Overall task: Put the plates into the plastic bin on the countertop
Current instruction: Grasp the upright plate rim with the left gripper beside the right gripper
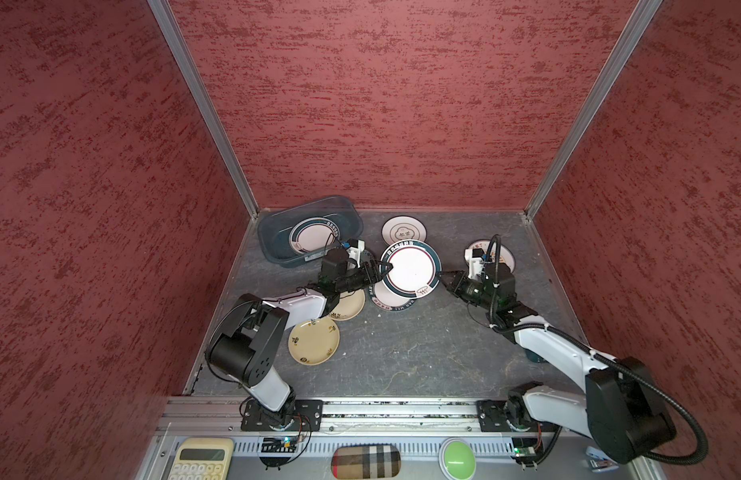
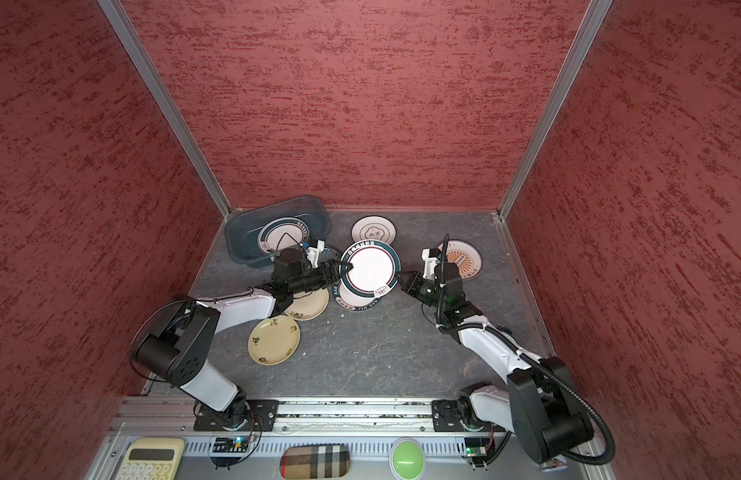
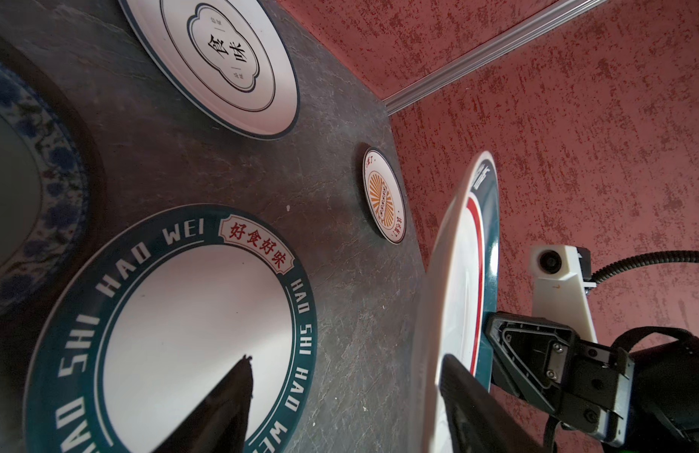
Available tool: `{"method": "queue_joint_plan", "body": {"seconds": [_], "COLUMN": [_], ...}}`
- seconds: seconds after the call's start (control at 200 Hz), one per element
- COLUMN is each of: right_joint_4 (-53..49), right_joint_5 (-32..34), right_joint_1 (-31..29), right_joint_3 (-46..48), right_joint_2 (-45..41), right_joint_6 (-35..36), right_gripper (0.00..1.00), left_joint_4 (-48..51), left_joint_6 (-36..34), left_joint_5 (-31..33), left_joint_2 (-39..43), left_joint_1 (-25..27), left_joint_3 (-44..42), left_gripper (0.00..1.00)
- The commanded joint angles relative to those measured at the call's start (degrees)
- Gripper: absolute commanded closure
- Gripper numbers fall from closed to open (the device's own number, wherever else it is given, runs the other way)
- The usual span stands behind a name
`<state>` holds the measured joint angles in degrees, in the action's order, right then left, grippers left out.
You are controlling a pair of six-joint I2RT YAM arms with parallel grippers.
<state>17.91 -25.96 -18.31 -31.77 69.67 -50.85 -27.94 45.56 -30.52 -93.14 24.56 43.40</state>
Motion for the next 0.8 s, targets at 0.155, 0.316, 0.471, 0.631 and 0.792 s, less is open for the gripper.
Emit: {"method": "queue_joint_plan", "body": {"seconds": [0.155,0.316,0.471,0.631,0.792], "right_joint_4": [4.40,4.89,5.02,4.94,4.31], "right_joint_5": [-1.71,-2.06,-2.28,-2.47,-2.41], "right_joint_1": [-0.60,-0.59,-0.59,-0.67,-0.68], "right_joint_3": [-1.51,-1.80,-1.89,-1.81,-2.36], "right_joint_2": [1.24,1.78,2.27,2.14,1.87], "right_joint_6": [-0.99,-1.10,-1.25,-1.03,-0.46], "right_gripper": [1.00,1.00,1.00,0.99,0.82], "left_joint_4": [-3.41,-2.71,-3.00,-3.51,-3.69], "left_joint_6": [1.89,1.88,2.34,2.58,2.76], "left_joint_5": [-1.09,-1.21,-1.86,-2.34,-2.99], "left_joint_2": [-1.54,-2.08,-2.57,-3.07,-2.92], "left_joint_1": [0.50,0.53,0.50,0.58,0.64], "left_joint_3": [1.39,1.81,1.97,2.47,3.42], "left_gripper": [0.44,0.59,0.71,0.93,1.00]}}
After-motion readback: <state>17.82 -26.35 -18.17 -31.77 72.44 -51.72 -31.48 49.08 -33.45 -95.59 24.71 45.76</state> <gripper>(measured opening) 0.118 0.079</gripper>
